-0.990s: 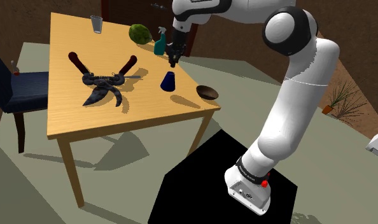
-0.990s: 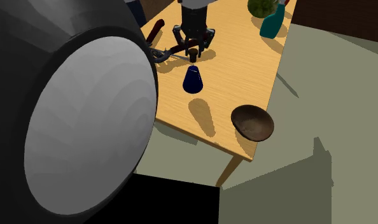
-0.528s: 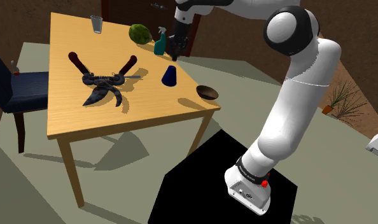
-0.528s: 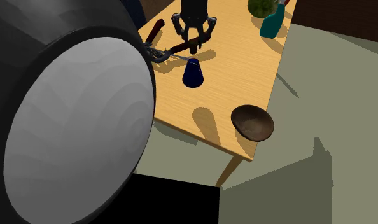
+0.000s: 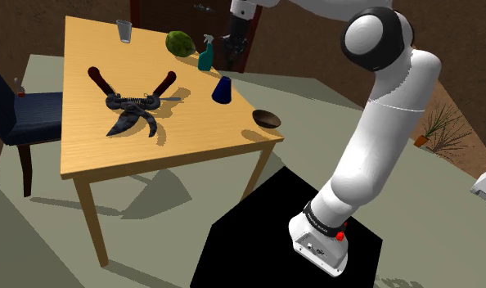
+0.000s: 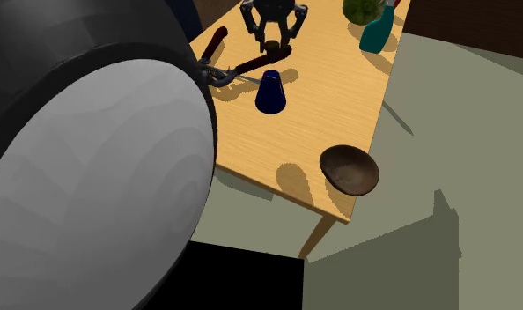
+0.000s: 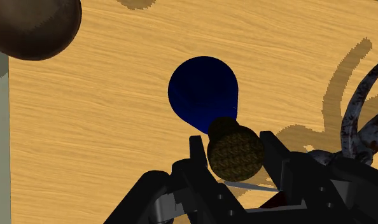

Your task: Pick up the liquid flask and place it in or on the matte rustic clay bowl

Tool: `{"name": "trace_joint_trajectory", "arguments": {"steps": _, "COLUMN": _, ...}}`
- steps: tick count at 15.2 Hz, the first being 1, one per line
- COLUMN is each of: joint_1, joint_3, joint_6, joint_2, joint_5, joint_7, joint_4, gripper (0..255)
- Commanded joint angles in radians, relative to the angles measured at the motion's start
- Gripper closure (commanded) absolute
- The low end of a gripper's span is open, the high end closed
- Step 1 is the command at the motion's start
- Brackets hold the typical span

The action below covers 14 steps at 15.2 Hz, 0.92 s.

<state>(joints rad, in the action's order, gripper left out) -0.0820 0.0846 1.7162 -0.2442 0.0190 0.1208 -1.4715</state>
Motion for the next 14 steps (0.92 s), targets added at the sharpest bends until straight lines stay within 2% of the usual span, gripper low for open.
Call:
{"name": "trace_joint_trajectory", "arguments": {"steps": 1, "joint_1": -0.024, "joint_3": 0.015, "joint_6": -0.011, "joint_2": 0.024, "joint_5": 0.001, "joint_7": 0.039, "joint_4": -0.012, "gripper": 255}}
{"name": "trace_joint_trajectory", "arguments": {"steps": 8, "joint_1": -0.108, "joint_3": 0.072, "joint_6": -0.057, "joint_2": 0.087, "joint_5": 0.004, "joint_7": 0.18, "joint_4": -0.031, "gripper": 255}}
{"name": "trace_joint_trajectory", "arguments": {"steps": 14, "joint_1": -0.183, "joint_3": 0.127, "joint_6": -0.111, "joint_2": 0.102, "joint_5": 0.01, "joint_7": 0.309, "joint_4": 0.008, "gripper": 255}}
